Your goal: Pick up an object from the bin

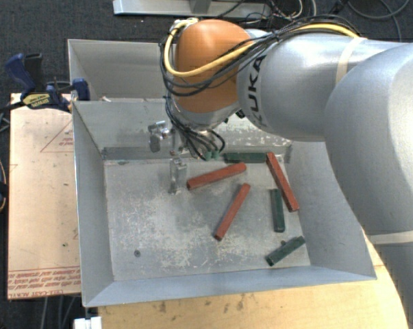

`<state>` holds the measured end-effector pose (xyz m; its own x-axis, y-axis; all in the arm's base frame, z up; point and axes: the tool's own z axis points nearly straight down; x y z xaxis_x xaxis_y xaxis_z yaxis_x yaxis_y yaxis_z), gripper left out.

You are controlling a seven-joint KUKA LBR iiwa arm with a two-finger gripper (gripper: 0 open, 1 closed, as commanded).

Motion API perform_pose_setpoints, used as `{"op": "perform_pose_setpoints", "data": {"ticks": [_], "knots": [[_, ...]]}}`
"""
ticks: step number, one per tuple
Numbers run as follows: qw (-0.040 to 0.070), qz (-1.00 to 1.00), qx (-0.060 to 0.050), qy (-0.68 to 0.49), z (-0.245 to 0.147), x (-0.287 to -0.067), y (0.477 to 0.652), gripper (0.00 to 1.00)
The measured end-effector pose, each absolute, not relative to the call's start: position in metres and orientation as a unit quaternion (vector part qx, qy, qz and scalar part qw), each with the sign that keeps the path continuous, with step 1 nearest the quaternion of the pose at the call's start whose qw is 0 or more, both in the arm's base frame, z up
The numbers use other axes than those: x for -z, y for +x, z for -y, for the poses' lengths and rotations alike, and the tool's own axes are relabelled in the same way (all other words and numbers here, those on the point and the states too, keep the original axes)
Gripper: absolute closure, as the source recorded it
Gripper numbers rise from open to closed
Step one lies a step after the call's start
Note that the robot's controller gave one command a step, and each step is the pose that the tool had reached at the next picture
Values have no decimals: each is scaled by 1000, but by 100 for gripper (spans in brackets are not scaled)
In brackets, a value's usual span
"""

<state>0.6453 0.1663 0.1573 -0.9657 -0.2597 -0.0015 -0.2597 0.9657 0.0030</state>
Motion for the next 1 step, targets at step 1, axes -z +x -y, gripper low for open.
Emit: {"op": "perform_pose_setpoints", "data": {"ticks": [1], "knots": [[2,-996,-1,-95,-78,-74,636,0]]}}
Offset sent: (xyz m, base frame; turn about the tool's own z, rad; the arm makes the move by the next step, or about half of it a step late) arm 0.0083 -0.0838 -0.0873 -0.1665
